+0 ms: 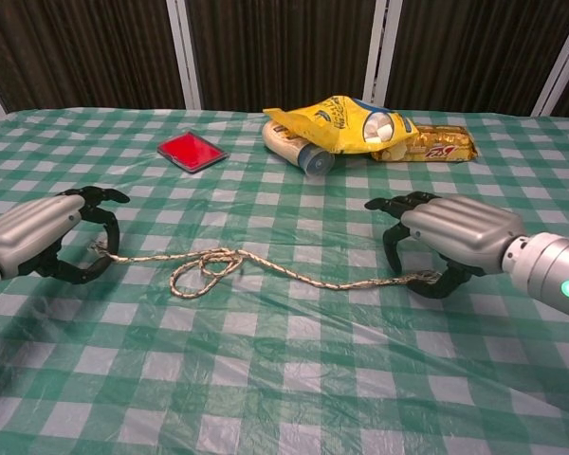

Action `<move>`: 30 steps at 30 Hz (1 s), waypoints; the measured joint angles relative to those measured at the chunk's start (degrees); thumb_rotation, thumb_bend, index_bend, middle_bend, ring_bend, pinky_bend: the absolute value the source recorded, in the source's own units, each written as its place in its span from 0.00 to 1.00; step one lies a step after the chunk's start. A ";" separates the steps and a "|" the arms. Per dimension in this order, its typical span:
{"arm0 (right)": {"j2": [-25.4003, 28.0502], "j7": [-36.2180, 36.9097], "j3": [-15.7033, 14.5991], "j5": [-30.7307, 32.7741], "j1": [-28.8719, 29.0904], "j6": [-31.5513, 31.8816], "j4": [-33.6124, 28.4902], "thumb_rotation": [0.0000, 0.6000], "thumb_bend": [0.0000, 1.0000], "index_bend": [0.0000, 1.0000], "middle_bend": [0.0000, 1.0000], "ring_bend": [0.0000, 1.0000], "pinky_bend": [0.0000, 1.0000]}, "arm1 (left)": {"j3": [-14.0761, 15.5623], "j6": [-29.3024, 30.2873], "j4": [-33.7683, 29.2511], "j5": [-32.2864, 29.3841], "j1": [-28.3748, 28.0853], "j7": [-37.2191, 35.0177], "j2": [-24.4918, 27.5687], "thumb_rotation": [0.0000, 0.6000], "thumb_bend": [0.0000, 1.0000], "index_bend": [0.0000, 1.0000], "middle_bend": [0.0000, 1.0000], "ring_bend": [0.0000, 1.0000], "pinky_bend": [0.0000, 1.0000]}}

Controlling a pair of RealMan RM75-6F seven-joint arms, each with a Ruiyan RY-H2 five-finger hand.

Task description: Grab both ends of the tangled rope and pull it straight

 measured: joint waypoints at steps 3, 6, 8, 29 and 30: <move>-0.26 -0.27 -0.24 0.88 0.30 -0.37 0.39 1.00 0.45 0.60 0.00 0.00 0.00 | -0.01 -0.12 0.08 -0.10 -0.02 -0.07 -0.03 1.00 0.47 0.63 0.11 0.00 0.07; -0.69 -0.36 -0.31 1.64 0.62 -0.46 0.98 1.00 0.45 0.61 0.00 0.00 0.00 | -0.02 -0.20 0.20 -0.17 -0.02 -0.14 -0.02 1.00 0.47 0.63 0.11 0.00 0.07; -0.95 -0.46 -0.41 1.95 0.85 -0.41 1.36 1.00 0.45 0.62 0.00 0.00 0.00 | -0.02 -0.26 0.30 -0.19 -0.04 -0.18 -0.02 1.00 0.47 0.63 0.11 0.00 0.07; -0.94 -0.77 -1.28 3.75 1.63 1.18 1.80 1.00 0.59 0.76 0.07 0.00 0.00 | -0.20 0.10 0.33 -0.21 -0.03 -0.29 0.34 1.00 0.47 0.63 0.11 0.00 0.07; -0.73 -0.71 -1.29 3.74 1.58 1.38 1.65 1.00 0.60 0.76 0.08 0.00 0.00 | -0.30 0.17 0.41 -0.27 -0.02 -0.31 0.49 1.00 0.47 0.63 0.11 0.00 0.07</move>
